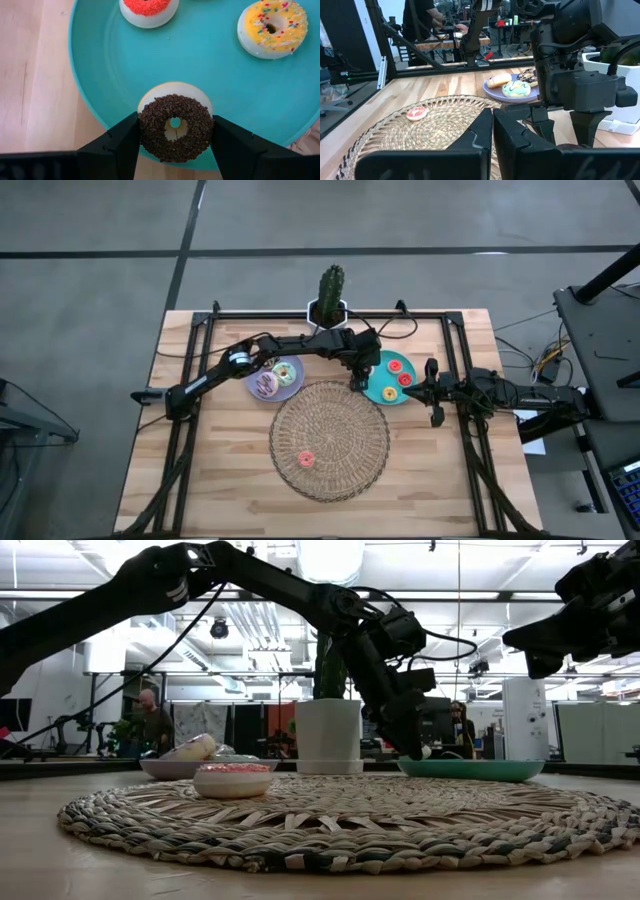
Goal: Pick & Place donuts
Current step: Put the small brown donut on the blue plate
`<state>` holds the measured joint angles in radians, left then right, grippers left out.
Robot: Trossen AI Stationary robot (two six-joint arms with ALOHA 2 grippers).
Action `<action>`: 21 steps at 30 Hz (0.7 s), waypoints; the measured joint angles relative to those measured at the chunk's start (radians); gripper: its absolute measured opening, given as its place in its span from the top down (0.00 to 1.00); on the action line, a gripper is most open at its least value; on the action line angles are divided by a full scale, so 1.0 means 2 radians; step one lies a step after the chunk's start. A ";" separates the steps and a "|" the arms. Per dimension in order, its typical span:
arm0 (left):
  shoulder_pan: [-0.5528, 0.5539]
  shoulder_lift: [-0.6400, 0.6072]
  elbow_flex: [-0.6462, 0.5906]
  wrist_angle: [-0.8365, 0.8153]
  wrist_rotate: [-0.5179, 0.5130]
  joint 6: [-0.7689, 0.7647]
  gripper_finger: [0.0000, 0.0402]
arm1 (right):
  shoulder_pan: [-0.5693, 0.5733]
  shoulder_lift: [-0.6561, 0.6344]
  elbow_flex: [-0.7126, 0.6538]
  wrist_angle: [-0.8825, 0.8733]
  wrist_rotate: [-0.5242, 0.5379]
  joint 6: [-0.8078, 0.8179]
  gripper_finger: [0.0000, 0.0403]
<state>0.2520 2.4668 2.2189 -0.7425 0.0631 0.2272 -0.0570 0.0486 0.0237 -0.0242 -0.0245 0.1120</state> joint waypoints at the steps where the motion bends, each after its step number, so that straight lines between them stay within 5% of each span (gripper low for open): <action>1: 0.000 0.000 0.000 0.000 0.000 0.000 0.51 | 0.000 0.000 0.000 0.000 0.000 0.000 0.98; 21: 0.000 0.000 -0.007 0.004 0.003 0.000 0.49 | 0.000 0.000 0.000 0.000 0.000 0.000 0.98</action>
<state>0.2520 2.4664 2.2040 -0.7345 0.0692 0.2279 -0.0570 0.0485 0.0236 -0.0242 -0.0242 0.1120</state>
